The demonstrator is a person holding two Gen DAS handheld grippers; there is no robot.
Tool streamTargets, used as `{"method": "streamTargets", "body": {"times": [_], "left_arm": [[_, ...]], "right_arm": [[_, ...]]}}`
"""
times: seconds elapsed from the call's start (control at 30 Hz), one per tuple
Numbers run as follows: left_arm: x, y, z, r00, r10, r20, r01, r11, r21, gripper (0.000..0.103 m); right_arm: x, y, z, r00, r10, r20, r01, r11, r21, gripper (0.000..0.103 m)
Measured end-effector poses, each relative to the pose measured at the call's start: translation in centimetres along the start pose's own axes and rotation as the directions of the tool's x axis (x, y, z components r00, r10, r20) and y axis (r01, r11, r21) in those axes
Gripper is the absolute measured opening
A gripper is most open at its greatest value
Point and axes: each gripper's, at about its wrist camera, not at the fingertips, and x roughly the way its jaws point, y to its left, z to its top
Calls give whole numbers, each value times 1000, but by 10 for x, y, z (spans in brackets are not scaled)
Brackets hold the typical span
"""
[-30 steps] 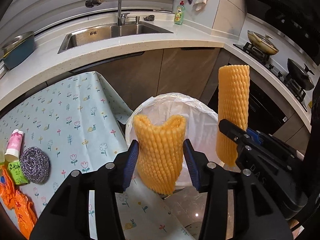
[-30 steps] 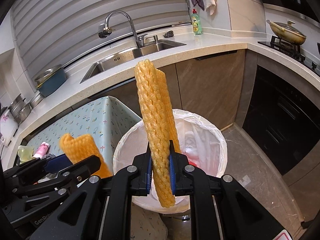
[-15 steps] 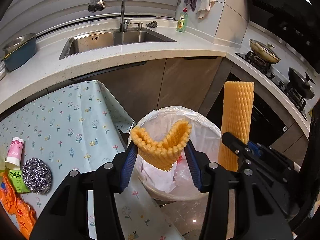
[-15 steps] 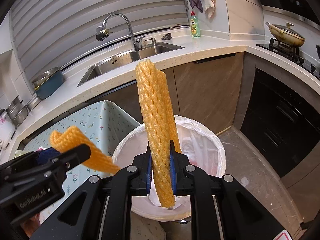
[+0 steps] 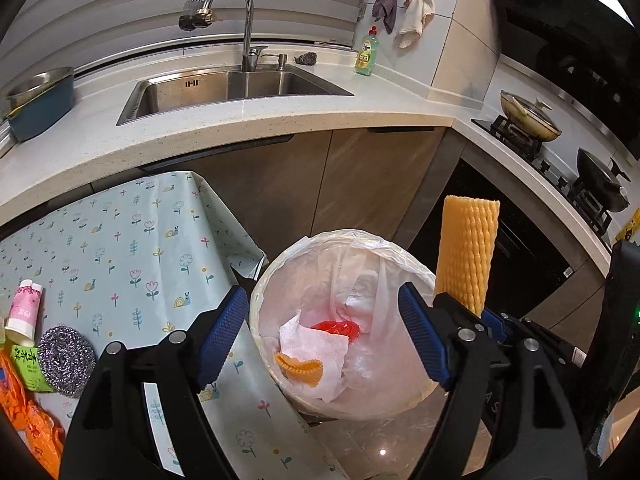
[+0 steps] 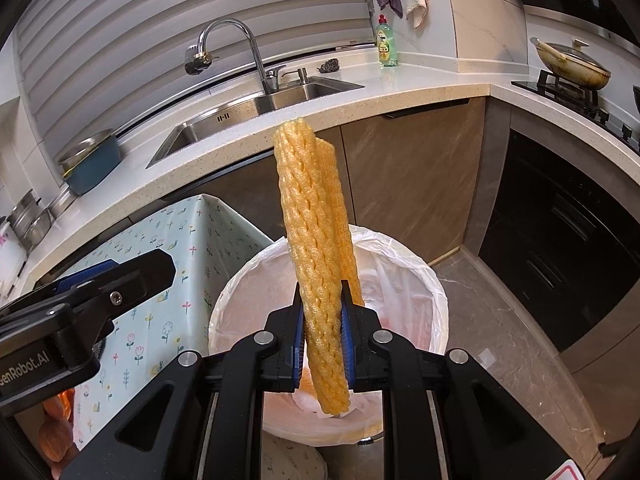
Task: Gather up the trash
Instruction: 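Open the left tool to drop its foam net into the bin while the right tool holds its net above, then release the right tool's foam net into the bin and return both tools to the table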
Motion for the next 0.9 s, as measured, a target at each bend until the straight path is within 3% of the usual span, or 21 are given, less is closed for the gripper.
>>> {"method": "streamTargets", "body": {"times": [0.2, 0.27, 0.37, 0.9], "left_arm": [[-2, 6, -2, 999, 35, 3, -35, 999, -7, 74], [-2, 10, -3, 999, 42, 2, -42, 999, -19, 74], [-4, 16, -4, 999, 50, 3, -50, 998, -33, 74], [-57, 69, -24, 984, 172, 41, -166, 979, -118, 74]], "right_arm": [[5, 7, 1, 1000, 8, -1, -8, 1000, -13, 20], [6, 9, 3, 1000, 7, 0, -7, 1000, -17, 39], [3, 12, 4, 1000, 1, 19, -1, 1000, -19, 53], [-33, 59, -2, 997, 65, 48, -62, 995, -73, 58]]}}
